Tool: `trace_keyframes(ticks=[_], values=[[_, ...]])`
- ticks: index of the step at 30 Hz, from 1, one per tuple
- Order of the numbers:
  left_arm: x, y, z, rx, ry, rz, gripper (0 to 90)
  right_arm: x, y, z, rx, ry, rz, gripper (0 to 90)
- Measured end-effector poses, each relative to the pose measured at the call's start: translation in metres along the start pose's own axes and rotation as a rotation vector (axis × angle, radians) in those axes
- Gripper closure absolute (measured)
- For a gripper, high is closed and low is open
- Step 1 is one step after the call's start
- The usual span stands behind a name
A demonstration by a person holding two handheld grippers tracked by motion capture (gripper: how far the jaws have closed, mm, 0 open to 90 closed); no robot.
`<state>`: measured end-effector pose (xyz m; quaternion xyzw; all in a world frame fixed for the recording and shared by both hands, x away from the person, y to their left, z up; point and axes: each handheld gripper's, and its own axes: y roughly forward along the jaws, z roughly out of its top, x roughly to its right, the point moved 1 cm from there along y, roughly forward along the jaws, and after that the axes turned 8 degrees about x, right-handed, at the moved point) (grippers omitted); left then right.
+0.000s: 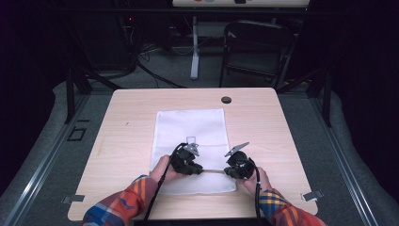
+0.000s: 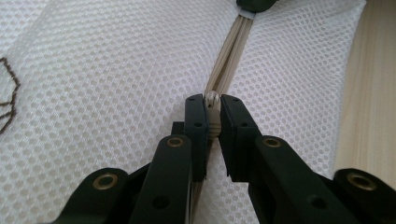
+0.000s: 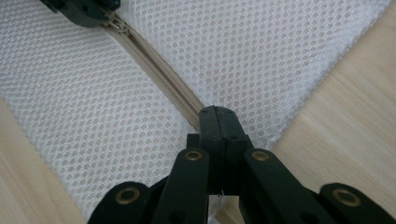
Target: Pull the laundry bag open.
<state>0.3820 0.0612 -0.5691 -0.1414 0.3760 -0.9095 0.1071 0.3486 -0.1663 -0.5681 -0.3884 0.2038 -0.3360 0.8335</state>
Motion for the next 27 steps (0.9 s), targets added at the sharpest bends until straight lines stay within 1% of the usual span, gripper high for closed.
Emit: trace_keyframes(ticks=[1, 2, 6, 7, 8, 13, 15, 16, 17, 19, 20, 22, 23, 24, 25, 27], values=[[-0.001, -0.003, -0.002, -0.005, -0.002, 0.006, 81.9, 0.000, 0.000, 0.000, -0.002, -0.006, -0.001, 90.0], [-0.001, -0.004, -0.003, -0.008, -0.004, 0.011, 81.9, 0.000, 0.000, 0.000, 0.002, -0.002, 0.000, 90.0], [0.000, -0.005, -0.004, -0.008, 0.001, 0.005, 81.9, 0.000, 0.000, 0.000, -0.005, -0.006, -0.003, 90.0], [0.000, -0.005, -0.004, -0.011, 0.004, -0.001, 81.9, 0.000, 0.000, 0.000, 0.002, -0.003, 0.000, 90.0], [0.000, -0.006, -0.005, -0.010, 0.002, 0.006, 81.9, 0.000, 0.000, 0.000, 0.002, -0.004, -0.001, 90.0], [0.000, -0.008, -0.006, -0.013, 0.003, 0.004, 81.9, 0.000, 0.000, 0.000, 0.001, -0.002, 0.001, 90.0], [-0.001, -0.008, -0.007, -0.009, -0.001, -0.003, 81.8, 0.000, 0.000, 0.000, -0.001, -0.008, -0.001, 90.0], [0.000, -0.009, -0.006, -0.017, 0.002, 0.007, 81.8, 0.000, 0.000, 0.000, -0.001, -0.008, -0.002, 90.0], [0.000, -0.008, -0.007, -0.005, -0.001, -0.002, 81.8, 0.000, -0.001, 0.000, -0.008, -0.010, -0.005, 90.0], [0.000, -0.009, -0.007, -0.008, -0.002, 0.000, 81.8, 0.000, 0.000, 0.000, 0.000, -0.004, -0.002, 90.0], [0.000, -0.011, -0.008, -0.017, -0.001, 0.009, 81.7, 0.000, -0.001, 0.000, -0.007, -0.011, -0.005, 90.0], [0.000, -0.012, -0.009, -0.010, -0.006, 0.003, 81.7, 0.000, 0.000, 0.000, -0.005, -0.009, -0.003, 90.0], [0.001, -0.012, -0.009, -0.021, -0.003, 0.006, 81.6, 0.000, 0.000, 0.000, -0.005, -0.008, -0.002, 90.0], [0.001, -0.012, -0.010, -0.015, -0.007, 0.001, 81.6, 0.000, -0.001, 0.000, -0.008, -0.013, -0.004, 90.0], [0.001, -0.013, -0.010, -0.024, -0.001, 0.008, 81.6, 0.000, -0.001, 0.000, -0.007, -0.012, -0.004, 90.0], [0.001, -0.014, -0.011, -0.015, -0.013, -0.002, 81.5, 0.000, 0.000, 0.000, -0.004, -0.011, 0.000, 90.0]])
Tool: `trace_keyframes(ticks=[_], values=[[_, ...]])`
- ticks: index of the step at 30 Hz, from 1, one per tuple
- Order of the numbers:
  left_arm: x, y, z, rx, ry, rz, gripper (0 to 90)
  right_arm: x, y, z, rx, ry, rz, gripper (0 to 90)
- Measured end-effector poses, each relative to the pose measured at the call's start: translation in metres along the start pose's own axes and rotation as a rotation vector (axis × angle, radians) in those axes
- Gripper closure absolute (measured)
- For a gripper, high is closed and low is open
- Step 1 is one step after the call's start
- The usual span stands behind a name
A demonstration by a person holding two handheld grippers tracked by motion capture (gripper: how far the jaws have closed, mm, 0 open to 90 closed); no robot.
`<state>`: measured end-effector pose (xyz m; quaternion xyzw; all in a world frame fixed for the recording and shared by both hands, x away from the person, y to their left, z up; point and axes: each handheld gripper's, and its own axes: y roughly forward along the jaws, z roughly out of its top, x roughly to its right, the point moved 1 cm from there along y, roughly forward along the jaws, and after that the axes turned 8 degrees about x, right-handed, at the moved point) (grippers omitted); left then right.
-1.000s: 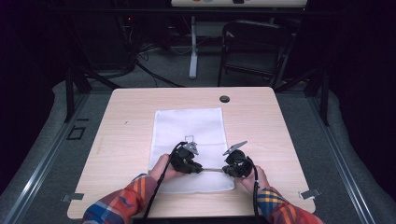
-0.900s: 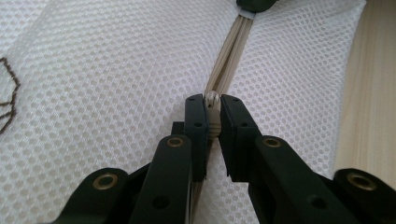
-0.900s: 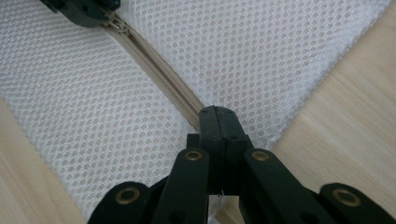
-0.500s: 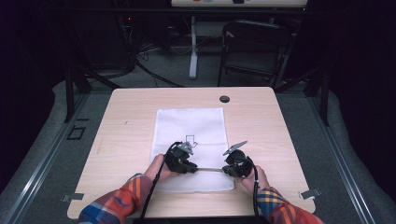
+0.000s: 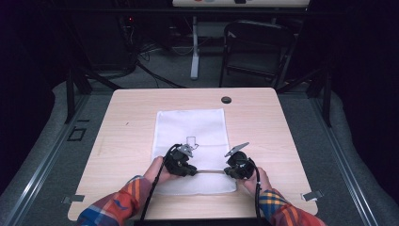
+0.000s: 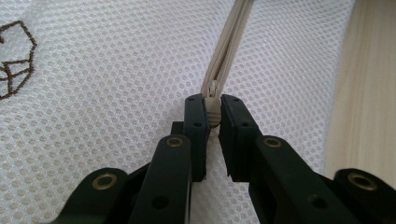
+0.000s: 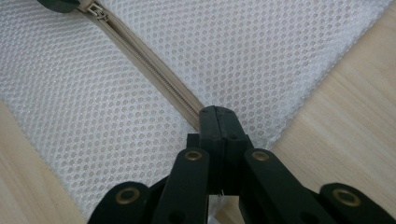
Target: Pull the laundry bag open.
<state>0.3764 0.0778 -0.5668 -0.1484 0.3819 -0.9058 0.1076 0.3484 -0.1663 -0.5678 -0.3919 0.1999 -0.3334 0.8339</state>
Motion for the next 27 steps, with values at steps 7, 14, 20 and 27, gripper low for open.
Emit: trace_keyframes(ticks=[7, 14, 20, 27], values=[[0.000, -0.003, -0.002, -0.004, 0.006, 0.009, 81.5, 0.000, 0.000, 0.000, 0.001, 0.000, -0.003, 90.0], [-0.007, -0.013, -0.012, -0.006, -0.024, 0.030, 81.5, 0.001, 0.000, 0.000, -0.003, -0.004, -0.002, 90.0], [-0.005, -0.016, -0.017, -0.008, -0.024, 0.029, 81.4, 0.000, 0.001, 0.000, 0.005, 0.002, -0.001, 90.0], [-0.005, -0.018, -0.017, -0.006, -0.027, 0.034, 81.4, 0.000, 0.000, 0.000, -0.002, -0.004, 0.000, 90.0]])
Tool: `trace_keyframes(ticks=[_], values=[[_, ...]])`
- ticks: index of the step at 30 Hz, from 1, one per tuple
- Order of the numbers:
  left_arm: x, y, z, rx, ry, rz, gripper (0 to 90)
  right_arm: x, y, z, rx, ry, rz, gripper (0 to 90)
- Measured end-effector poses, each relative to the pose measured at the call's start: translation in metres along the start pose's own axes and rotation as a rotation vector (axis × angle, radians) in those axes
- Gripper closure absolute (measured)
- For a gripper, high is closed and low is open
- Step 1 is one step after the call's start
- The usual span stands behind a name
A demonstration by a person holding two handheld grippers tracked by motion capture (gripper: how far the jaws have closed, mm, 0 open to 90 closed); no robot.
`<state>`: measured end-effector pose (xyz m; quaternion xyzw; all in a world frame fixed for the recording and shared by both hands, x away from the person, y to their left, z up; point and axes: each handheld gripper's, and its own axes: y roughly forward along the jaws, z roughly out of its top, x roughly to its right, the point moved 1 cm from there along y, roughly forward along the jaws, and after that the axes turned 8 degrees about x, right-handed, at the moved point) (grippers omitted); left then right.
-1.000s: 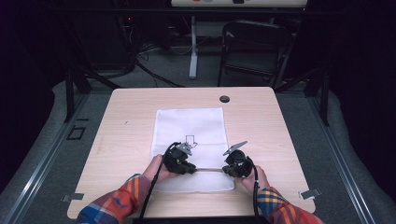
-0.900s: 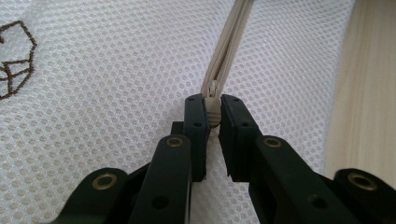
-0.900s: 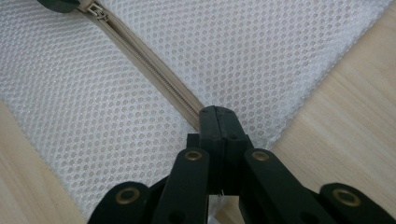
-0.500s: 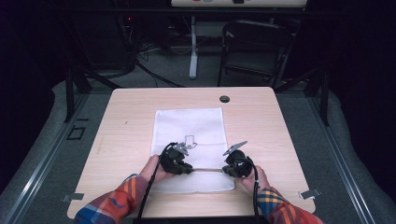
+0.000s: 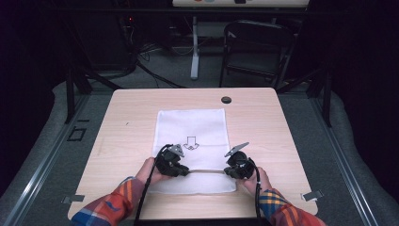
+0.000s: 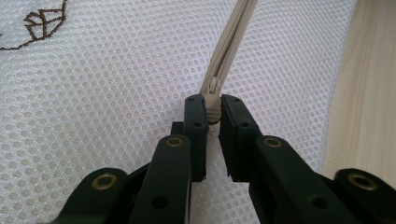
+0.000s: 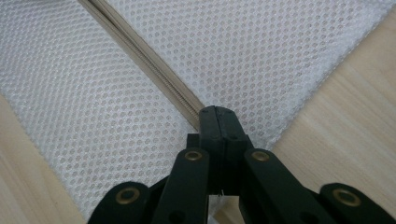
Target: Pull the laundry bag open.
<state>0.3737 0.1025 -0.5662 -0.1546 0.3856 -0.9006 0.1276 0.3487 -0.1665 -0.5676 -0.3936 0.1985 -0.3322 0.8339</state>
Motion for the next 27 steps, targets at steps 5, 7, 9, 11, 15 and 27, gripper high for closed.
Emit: trace_keyframes(ticks=[5, 7, 9, 11, 15, 27], values=[[0.000, -0.002, -0.001, -0.005, 0.008, 0.001, 81.5, 0.000, 0.000, 0.000, 0.001, 0.000, 0.001, 90.0], [0.000, -0.002, -0.001, 0.002, 0.000, -0.005, 81.4, 0.000, 0.000, 0.000, -0.001, -0.002, 0.002, 90.0], [0.001, -0.002, -0.001, 0.001, 0.001, -0.003, 81.4, 0.000, 0.000, 0.000, 0.001, -0.001, 0.000, 90.0], [0.000, -0.003, -0.001, 0.002, 0.001, 0.001, 81.5, 0.000, 0.000, 0.000, 0.003, 0.000, 0.001, 90.0], [-0.009, -0.012, -0.011, 0.008, -0.033, 0.022, 81.4, 0.001, 0.000, 0.000, 0.000, -0.003, 0.003, 90.0], [-0.008, -0.018, -0.016, 0.009, -0.033, 0.002, 81.4, 0.001, 0.000, 0.000, 0.001, -0.004, 0.003, 90.0]])
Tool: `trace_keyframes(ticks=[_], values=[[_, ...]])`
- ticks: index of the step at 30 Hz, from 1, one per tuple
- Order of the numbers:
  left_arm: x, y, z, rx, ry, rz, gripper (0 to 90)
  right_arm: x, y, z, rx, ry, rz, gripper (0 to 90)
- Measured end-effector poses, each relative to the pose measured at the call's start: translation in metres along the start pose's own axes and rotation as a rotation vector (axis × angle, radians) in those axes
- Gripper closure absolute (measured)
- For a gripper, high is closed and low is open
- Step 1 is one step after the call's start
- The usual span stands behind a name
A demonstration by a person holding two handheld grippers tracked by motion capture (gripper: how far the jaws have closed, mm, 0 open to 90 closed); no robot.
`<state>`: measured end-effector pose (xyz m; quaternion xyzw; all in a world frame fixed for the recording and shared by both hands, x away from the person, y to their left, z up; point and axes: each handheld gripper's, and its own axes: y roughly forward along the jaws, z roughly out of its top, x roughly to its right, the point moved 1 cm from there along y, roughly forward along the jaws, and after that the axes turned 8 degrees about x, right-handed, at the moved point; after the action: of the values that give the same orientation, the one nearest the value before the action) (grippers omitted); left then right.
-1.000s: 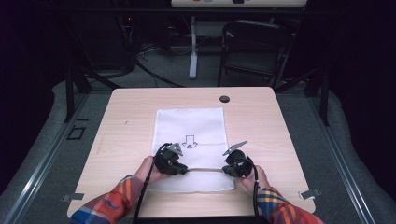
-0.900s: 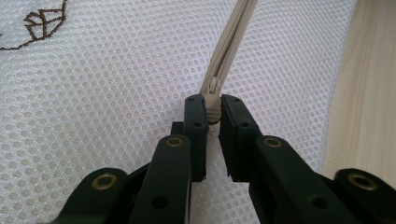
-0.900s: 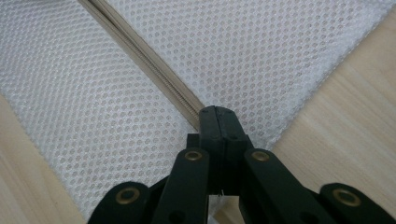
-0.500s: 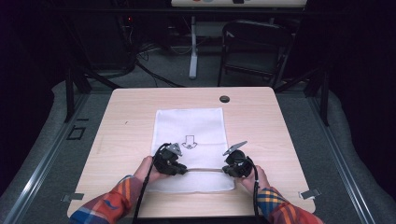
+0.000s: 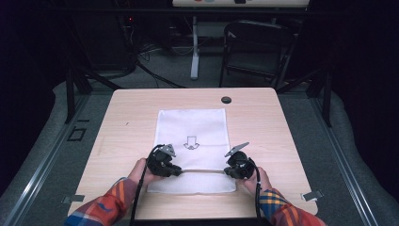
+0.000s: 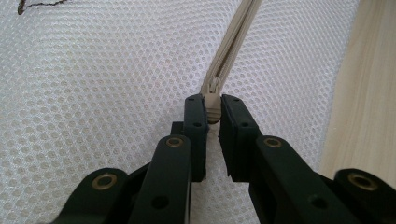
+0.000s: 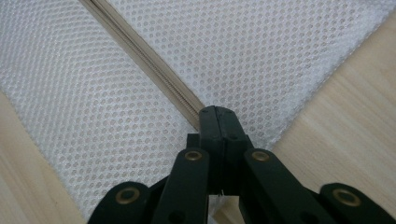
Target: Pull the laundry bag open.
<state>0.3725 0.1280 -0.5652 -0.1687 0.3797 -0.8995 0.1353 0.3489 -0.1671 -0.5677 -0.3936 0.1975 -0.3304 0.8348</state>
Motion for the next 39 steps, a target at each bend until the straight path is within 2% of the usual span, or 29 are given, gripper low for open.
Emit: trace_keyframes(ticks=[7, 9, 12, 13, 14, 16, 17, 19, 21, 23, 27, 28, 29, 30, 39], values=[[0.000, -0.001, 0.000, -0.001, -0.001, -0.003, 81.4, 0.000, 0.000, 0.000, -0.002, -0.001, 0.000, 90.0], [0.000, -0.002, 0.000, -0.003, 0.006, 0.022, 81.5, 0.000, 0.000, 0.000, -0.002, -0.001, 0.000, 90.0], [0.000, -0.003, 0.000, 0.000, 0.000, 0.007, 81.5, 0.000, 0.000, 0.000, 0.003, -0.003, 0.003, 90.0], [0.000, -0.003, -0.001, -0.021, 0.008, 0.031, 81.4, -0.001, 0.001, 0.000, 0.007, -0.001, -0.001, 90.0], [-0.003, -0.005, -0.004, -0.027, 0.004, 0.052, 81.4, 0.000, 0.000, 0.000, -0.003, -0.002, -0.001, 90.0], [-0.010, -0.013, -0.012, -0.008, -0.039, 0.055, 81.4, 0.000, 0.000, 0.000, -0.001, -0.003, 0.001, 90.0], [-0.012, -0.017, -0.016, -0.007, -0.046, 0.064, 81.4, 0.000, 0.000, 0.000, -0.003, -0.002, -0.001, 90.0], [-0.013, -0.022, -0.021, 0.021, -0.073, 0.038, 81.4, 0.000, 0.000, 0.000, -0.003, -0.002, -0.002, 90.0], [-0.010, -0.021, -0.023, -0.002, -0.050, 0.060, 81.4, 0.000, 0.000, 0.000, 0.000, 0.001, -0.003, 90.0], [-0.010, -0.021, -0.024, 0.000, -0.058, 0.045, 81.4, -0.001, 0.001, 0.001, 0.005, 0.003, 0.002, 90.0], [-0.010, -0.023, -0.023, 0.003, -0.057, 0.059, 81.4, 0.000, 0.000, 0.000, 0.000, 0.002, -0.001, 90.0], [-0.011, -0.024, -0.024, 0.002, -0.064, 0.053, 81.4, 0.000, 0.000, 0.000, -0.004, -0.002, -0.003, 90.0], [-0.011, -0.025, -0.025, 0.001, -0.065, 0.067, 81.5, 0.000, 0.000, 0.000, -0.003, -0.002, -0.002, 90.0], [-0.012, -0.026, -0.026, 0.007, -0.070, 0.061, 81.4, 0.000, 0.000, 0.000, 0.000, 0.001, 0.000, 90.0], [-0.017, -0.040, -0.041, 0.013, -0.105, 0.096, 81.4, 0.000, 0.001, 0.001, 0.003, 0.000, 0.007, 90.0]])
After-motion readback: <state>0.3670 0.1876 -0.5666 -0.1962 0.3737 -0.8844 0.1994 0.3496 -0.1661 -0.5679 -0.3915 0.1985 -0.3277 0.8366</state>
